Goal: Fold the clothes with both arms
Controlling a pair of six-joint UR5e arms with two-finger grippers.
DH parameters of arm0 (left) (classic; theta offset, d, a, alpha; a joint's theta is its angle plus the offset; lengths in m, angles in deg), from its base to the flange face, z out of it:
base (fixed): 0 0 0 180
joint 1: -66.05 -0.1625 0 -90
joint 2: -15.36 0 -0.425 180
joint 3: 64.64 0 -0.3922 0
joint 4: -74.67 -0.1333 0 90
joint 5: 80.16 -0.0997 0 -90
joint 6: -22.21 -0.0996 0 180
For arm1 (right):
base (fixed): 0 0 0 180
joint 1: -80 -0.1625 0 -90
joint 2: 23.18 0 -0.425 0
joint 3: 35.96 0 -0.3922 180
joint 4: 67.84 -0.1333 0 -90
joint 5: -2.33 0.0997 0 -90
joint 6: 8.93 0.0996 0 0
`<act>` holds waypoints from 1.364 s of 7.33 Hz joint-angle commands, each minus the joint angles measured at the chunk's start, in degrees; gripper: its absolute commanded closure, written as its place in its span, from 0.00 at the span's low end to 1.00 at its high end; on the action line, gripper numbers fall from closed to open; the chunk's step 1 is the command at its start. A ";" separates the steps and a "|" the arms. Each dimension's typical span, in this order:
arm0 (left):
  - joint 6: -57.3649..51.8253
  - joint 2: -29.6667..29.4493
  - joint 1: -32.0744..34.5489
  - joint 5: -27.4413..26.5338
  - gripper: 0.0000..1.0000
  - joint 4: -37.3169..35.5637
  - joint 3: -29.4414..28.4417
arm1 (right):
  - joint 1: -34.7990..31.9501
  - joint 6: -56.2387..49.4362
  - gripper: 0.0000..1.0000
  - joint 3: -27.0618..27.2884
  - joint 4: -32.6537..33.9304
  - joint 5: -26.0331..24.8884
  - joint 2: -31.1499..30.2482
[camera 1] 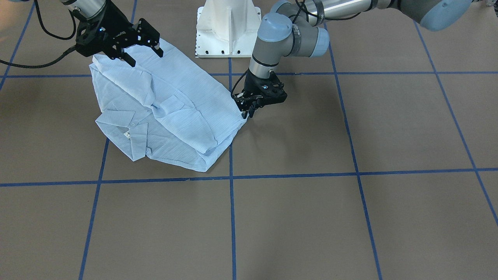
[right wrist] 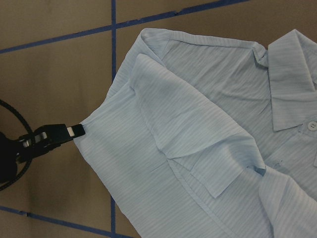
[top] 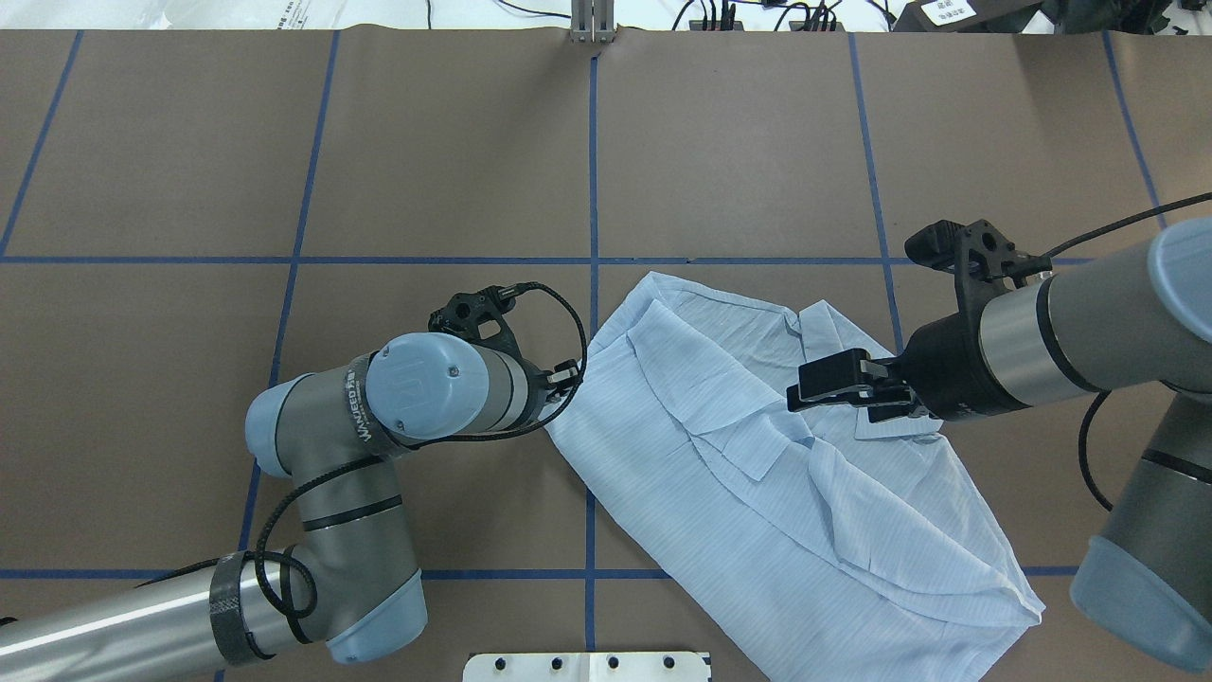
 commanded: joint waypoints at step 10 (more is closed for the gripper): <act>-19.49 -17.09 23.09 0.22 1.00 28.15 -41.43 | -0.35 -0.62 0.00 -3.79 -0.35 -3.16 2.06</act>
